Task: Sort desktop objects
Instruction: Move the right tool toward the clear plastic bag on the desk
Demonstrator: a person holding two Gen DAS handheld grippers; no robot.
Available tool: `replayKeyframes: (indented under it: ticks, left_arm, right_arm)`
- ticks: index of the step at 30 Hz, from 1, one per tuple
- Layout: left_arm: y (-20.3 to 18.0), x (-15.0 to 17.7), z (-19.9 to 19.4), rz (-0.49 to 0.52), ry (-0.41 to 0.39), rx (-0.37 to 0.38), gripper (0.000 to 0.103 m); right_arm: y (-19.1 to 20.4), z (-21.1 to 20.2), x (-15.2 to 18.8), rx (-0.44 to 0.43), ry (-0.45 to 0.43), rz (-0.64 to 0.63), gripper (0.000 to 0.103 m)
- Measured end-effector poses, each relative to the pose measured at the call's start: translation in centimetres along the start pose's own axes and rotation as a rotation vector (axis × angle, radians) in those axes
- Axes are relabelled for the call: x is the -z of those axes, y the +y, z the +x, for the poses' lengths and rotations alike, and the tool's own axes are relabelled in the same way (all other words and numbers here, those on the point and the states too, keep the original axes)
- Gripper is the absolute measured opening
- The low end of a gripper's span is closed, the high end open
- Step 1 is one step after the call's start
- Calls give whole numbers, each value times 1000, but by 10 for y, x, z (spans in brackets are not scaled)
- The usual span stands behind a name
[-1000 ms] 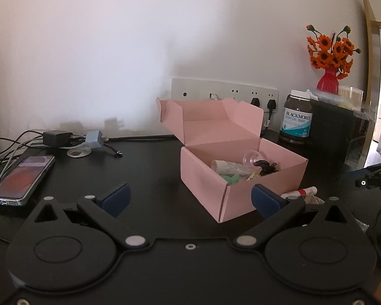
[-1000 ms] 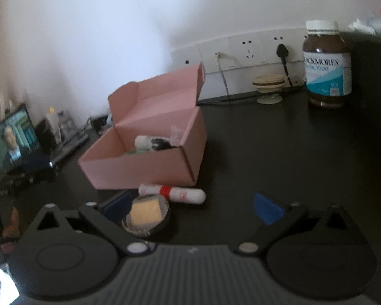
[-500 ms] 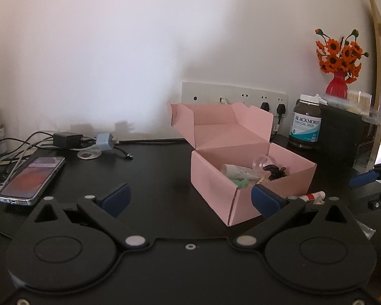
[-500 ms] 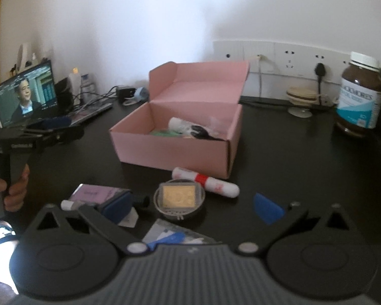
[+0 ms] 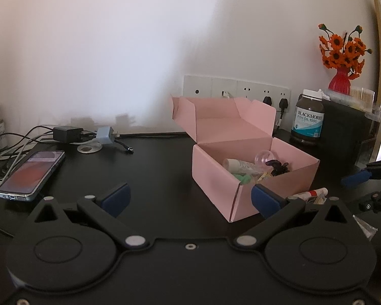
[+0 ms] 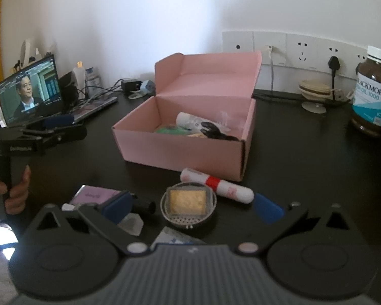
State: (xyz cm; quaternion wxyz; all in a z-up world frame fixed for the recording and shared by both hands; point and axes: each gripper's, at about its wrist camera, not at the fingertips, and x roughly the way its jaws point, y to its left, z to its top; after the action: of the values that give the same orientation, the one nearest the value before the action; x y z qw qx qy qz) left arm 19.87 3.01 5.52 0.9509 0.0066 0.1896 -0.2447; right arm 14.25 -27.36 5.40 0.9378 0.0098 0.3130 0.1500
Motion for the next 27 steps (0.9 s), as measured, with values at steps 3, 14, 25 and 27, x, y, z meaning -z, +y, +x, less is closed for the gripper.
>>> replayKeyframes:
  ticks: [3,14,25,27]
  left_arm:
    - [2,0,1,-10,3,1,103]
    - [-1,1,0,4,-1,2,103]
    - [-1,1,0,6,0,6,103]
    - [-2,1,0,7,0,6,103]
  right_arm:
    - [2,1,-2,-7,-4,-4,102]
    - [5,4,-5,-6,3,-14,102]
    - [7,3,-6,-19,1,-12,102]
    - [7,3,-6,-19,1,-10,102]
